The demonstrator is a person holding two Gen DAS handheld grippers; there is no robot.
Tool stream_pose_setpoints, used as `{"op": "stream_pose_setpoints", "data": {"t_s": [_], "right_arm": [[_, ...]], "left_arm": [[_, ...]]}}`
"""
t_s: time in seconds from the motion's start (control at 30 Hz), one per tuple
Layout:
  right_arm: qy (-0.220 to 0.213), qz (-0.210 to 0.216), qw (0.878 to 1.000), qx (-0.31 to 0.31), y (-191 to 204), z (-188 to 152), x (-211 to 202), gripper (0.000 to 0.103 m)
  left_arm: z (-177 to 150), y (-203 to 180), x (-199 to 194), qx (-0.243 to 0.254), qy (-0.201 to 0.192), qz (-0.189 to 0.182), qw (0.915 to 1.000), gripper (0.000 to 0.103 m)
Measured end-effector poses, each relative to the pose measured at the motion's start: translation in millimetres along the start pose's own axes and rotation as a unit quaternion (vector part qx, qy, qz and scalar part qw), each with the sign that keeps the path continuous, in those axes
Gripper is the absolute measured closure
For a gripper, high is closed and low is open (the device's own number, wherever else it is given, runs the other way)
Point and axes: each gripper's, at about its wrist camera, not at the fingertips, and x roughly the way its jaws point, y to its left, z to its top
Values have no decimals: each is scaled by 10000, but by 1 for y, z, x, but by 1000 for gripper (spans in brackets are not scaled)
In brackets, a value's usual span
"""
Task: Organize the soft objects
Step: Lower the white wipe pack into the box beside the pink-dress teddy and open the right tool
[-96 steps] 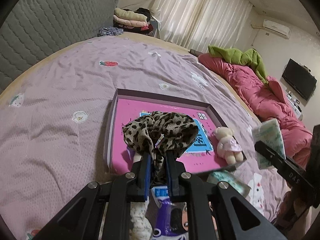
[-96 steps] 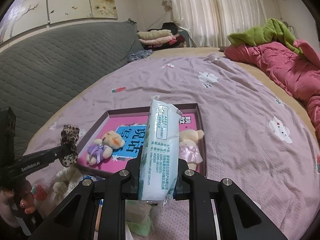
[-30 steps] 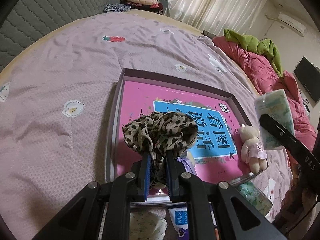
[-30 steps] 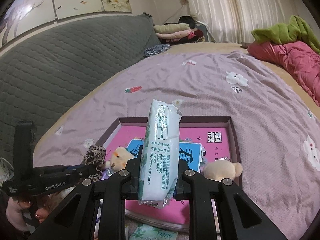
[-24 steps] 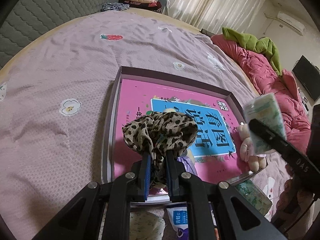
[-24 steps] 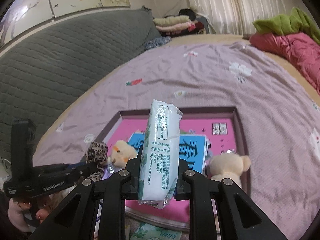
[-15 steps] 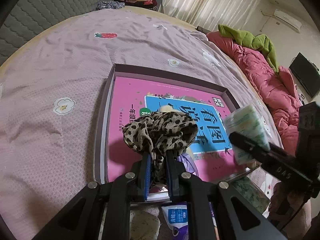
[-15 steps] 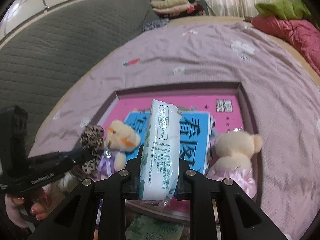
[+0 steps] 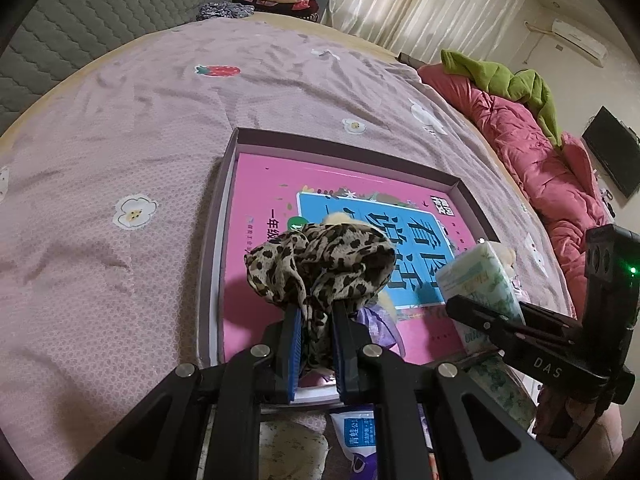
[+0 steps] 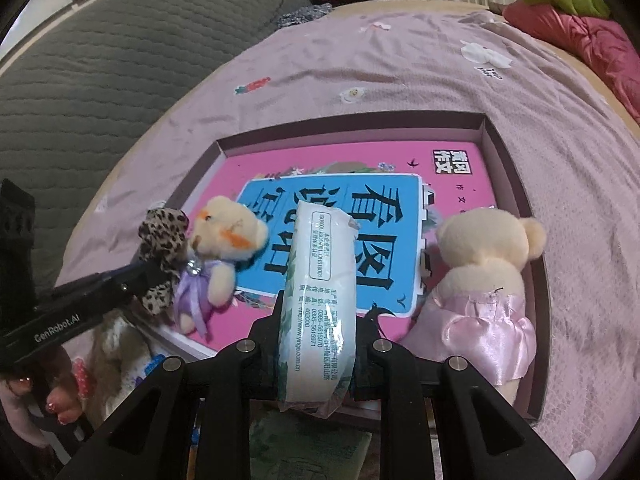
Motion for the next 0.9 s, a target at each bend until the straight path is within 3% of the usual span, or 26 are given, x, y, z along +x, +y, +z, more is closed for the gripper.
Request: {"op": "stream_pose_setpoints", "data": {"t_s": [0.23,0.3,0.5,0.9], "right_arm": [[67,-158,9998,-122,2,-1,-1,73],[65,-223,9996,-186,2,-1,-2,64],[-44,-488,9977,-460,7,0,-11,52],[-255,-840,9928,-814,12,1,-27,48]], "left_arm": [[1,5,-2,-70,-25,39,10000,89],[1,6,-3,-85,-35,46,9999,89],[2,10,-7,-129,-89,127,9998,89],[2,8,-8,-97,-116,230,9996,89]]}}
